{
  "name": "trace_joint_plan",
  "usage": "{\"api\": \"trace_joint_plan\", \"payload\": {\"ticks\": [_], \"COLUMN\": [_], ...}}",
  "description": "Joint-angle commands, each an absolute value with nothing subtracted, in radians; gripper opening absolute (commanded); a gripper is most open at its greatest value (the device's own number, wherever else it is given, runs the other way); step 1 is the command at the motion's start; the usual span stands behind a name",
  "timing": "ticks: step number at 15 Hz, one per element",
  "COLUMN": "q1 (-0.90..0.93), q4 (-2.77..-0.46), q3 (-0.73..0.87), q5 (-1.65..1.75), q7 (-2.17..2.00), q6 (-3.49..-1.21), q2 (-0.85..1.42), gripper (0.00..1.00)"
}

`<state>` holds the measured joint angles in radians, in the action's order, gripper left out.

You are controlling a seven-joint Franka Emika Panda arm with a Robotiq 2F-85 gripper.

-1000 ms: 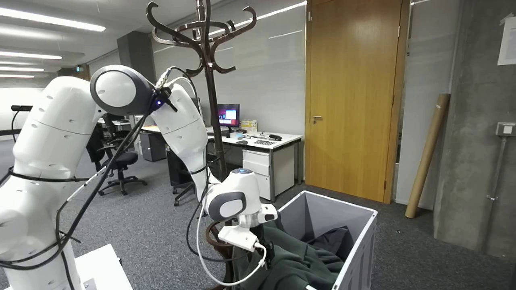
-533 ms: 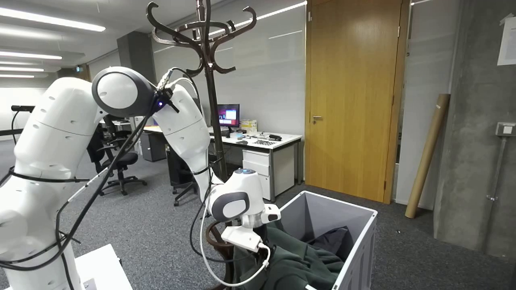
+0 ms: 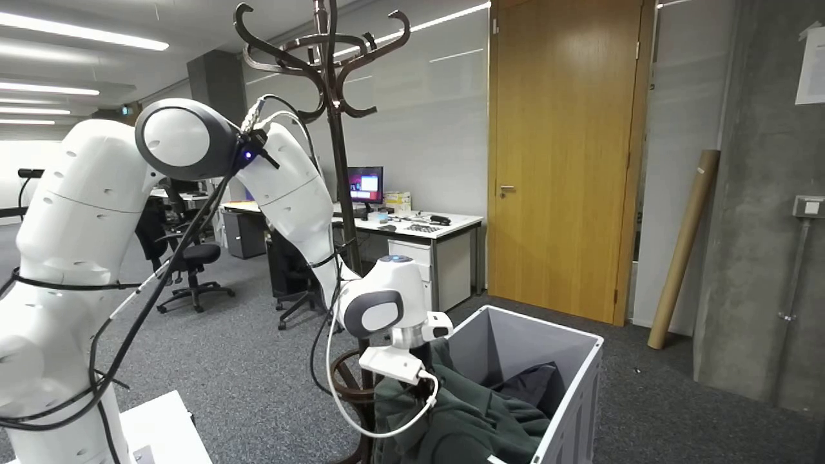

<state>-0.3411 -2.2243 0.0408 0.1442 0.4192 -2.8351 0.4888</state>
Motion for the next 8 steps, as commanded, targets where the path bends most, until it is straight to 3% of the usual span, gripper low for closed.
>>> {"api": "trace_joint_plan", "payload": {"ticks": [1,8], "q1": [-0.356,-0.346], "q4": [-2.153,-1.988], "q3": [0.004,-0.004], "q5": [0.095,-0.039], "q7": [0.445,0.415], "q6": [-2.771,-2.661], "q2": [0.405,0.361], "gripper": [0.01,0.03]}}
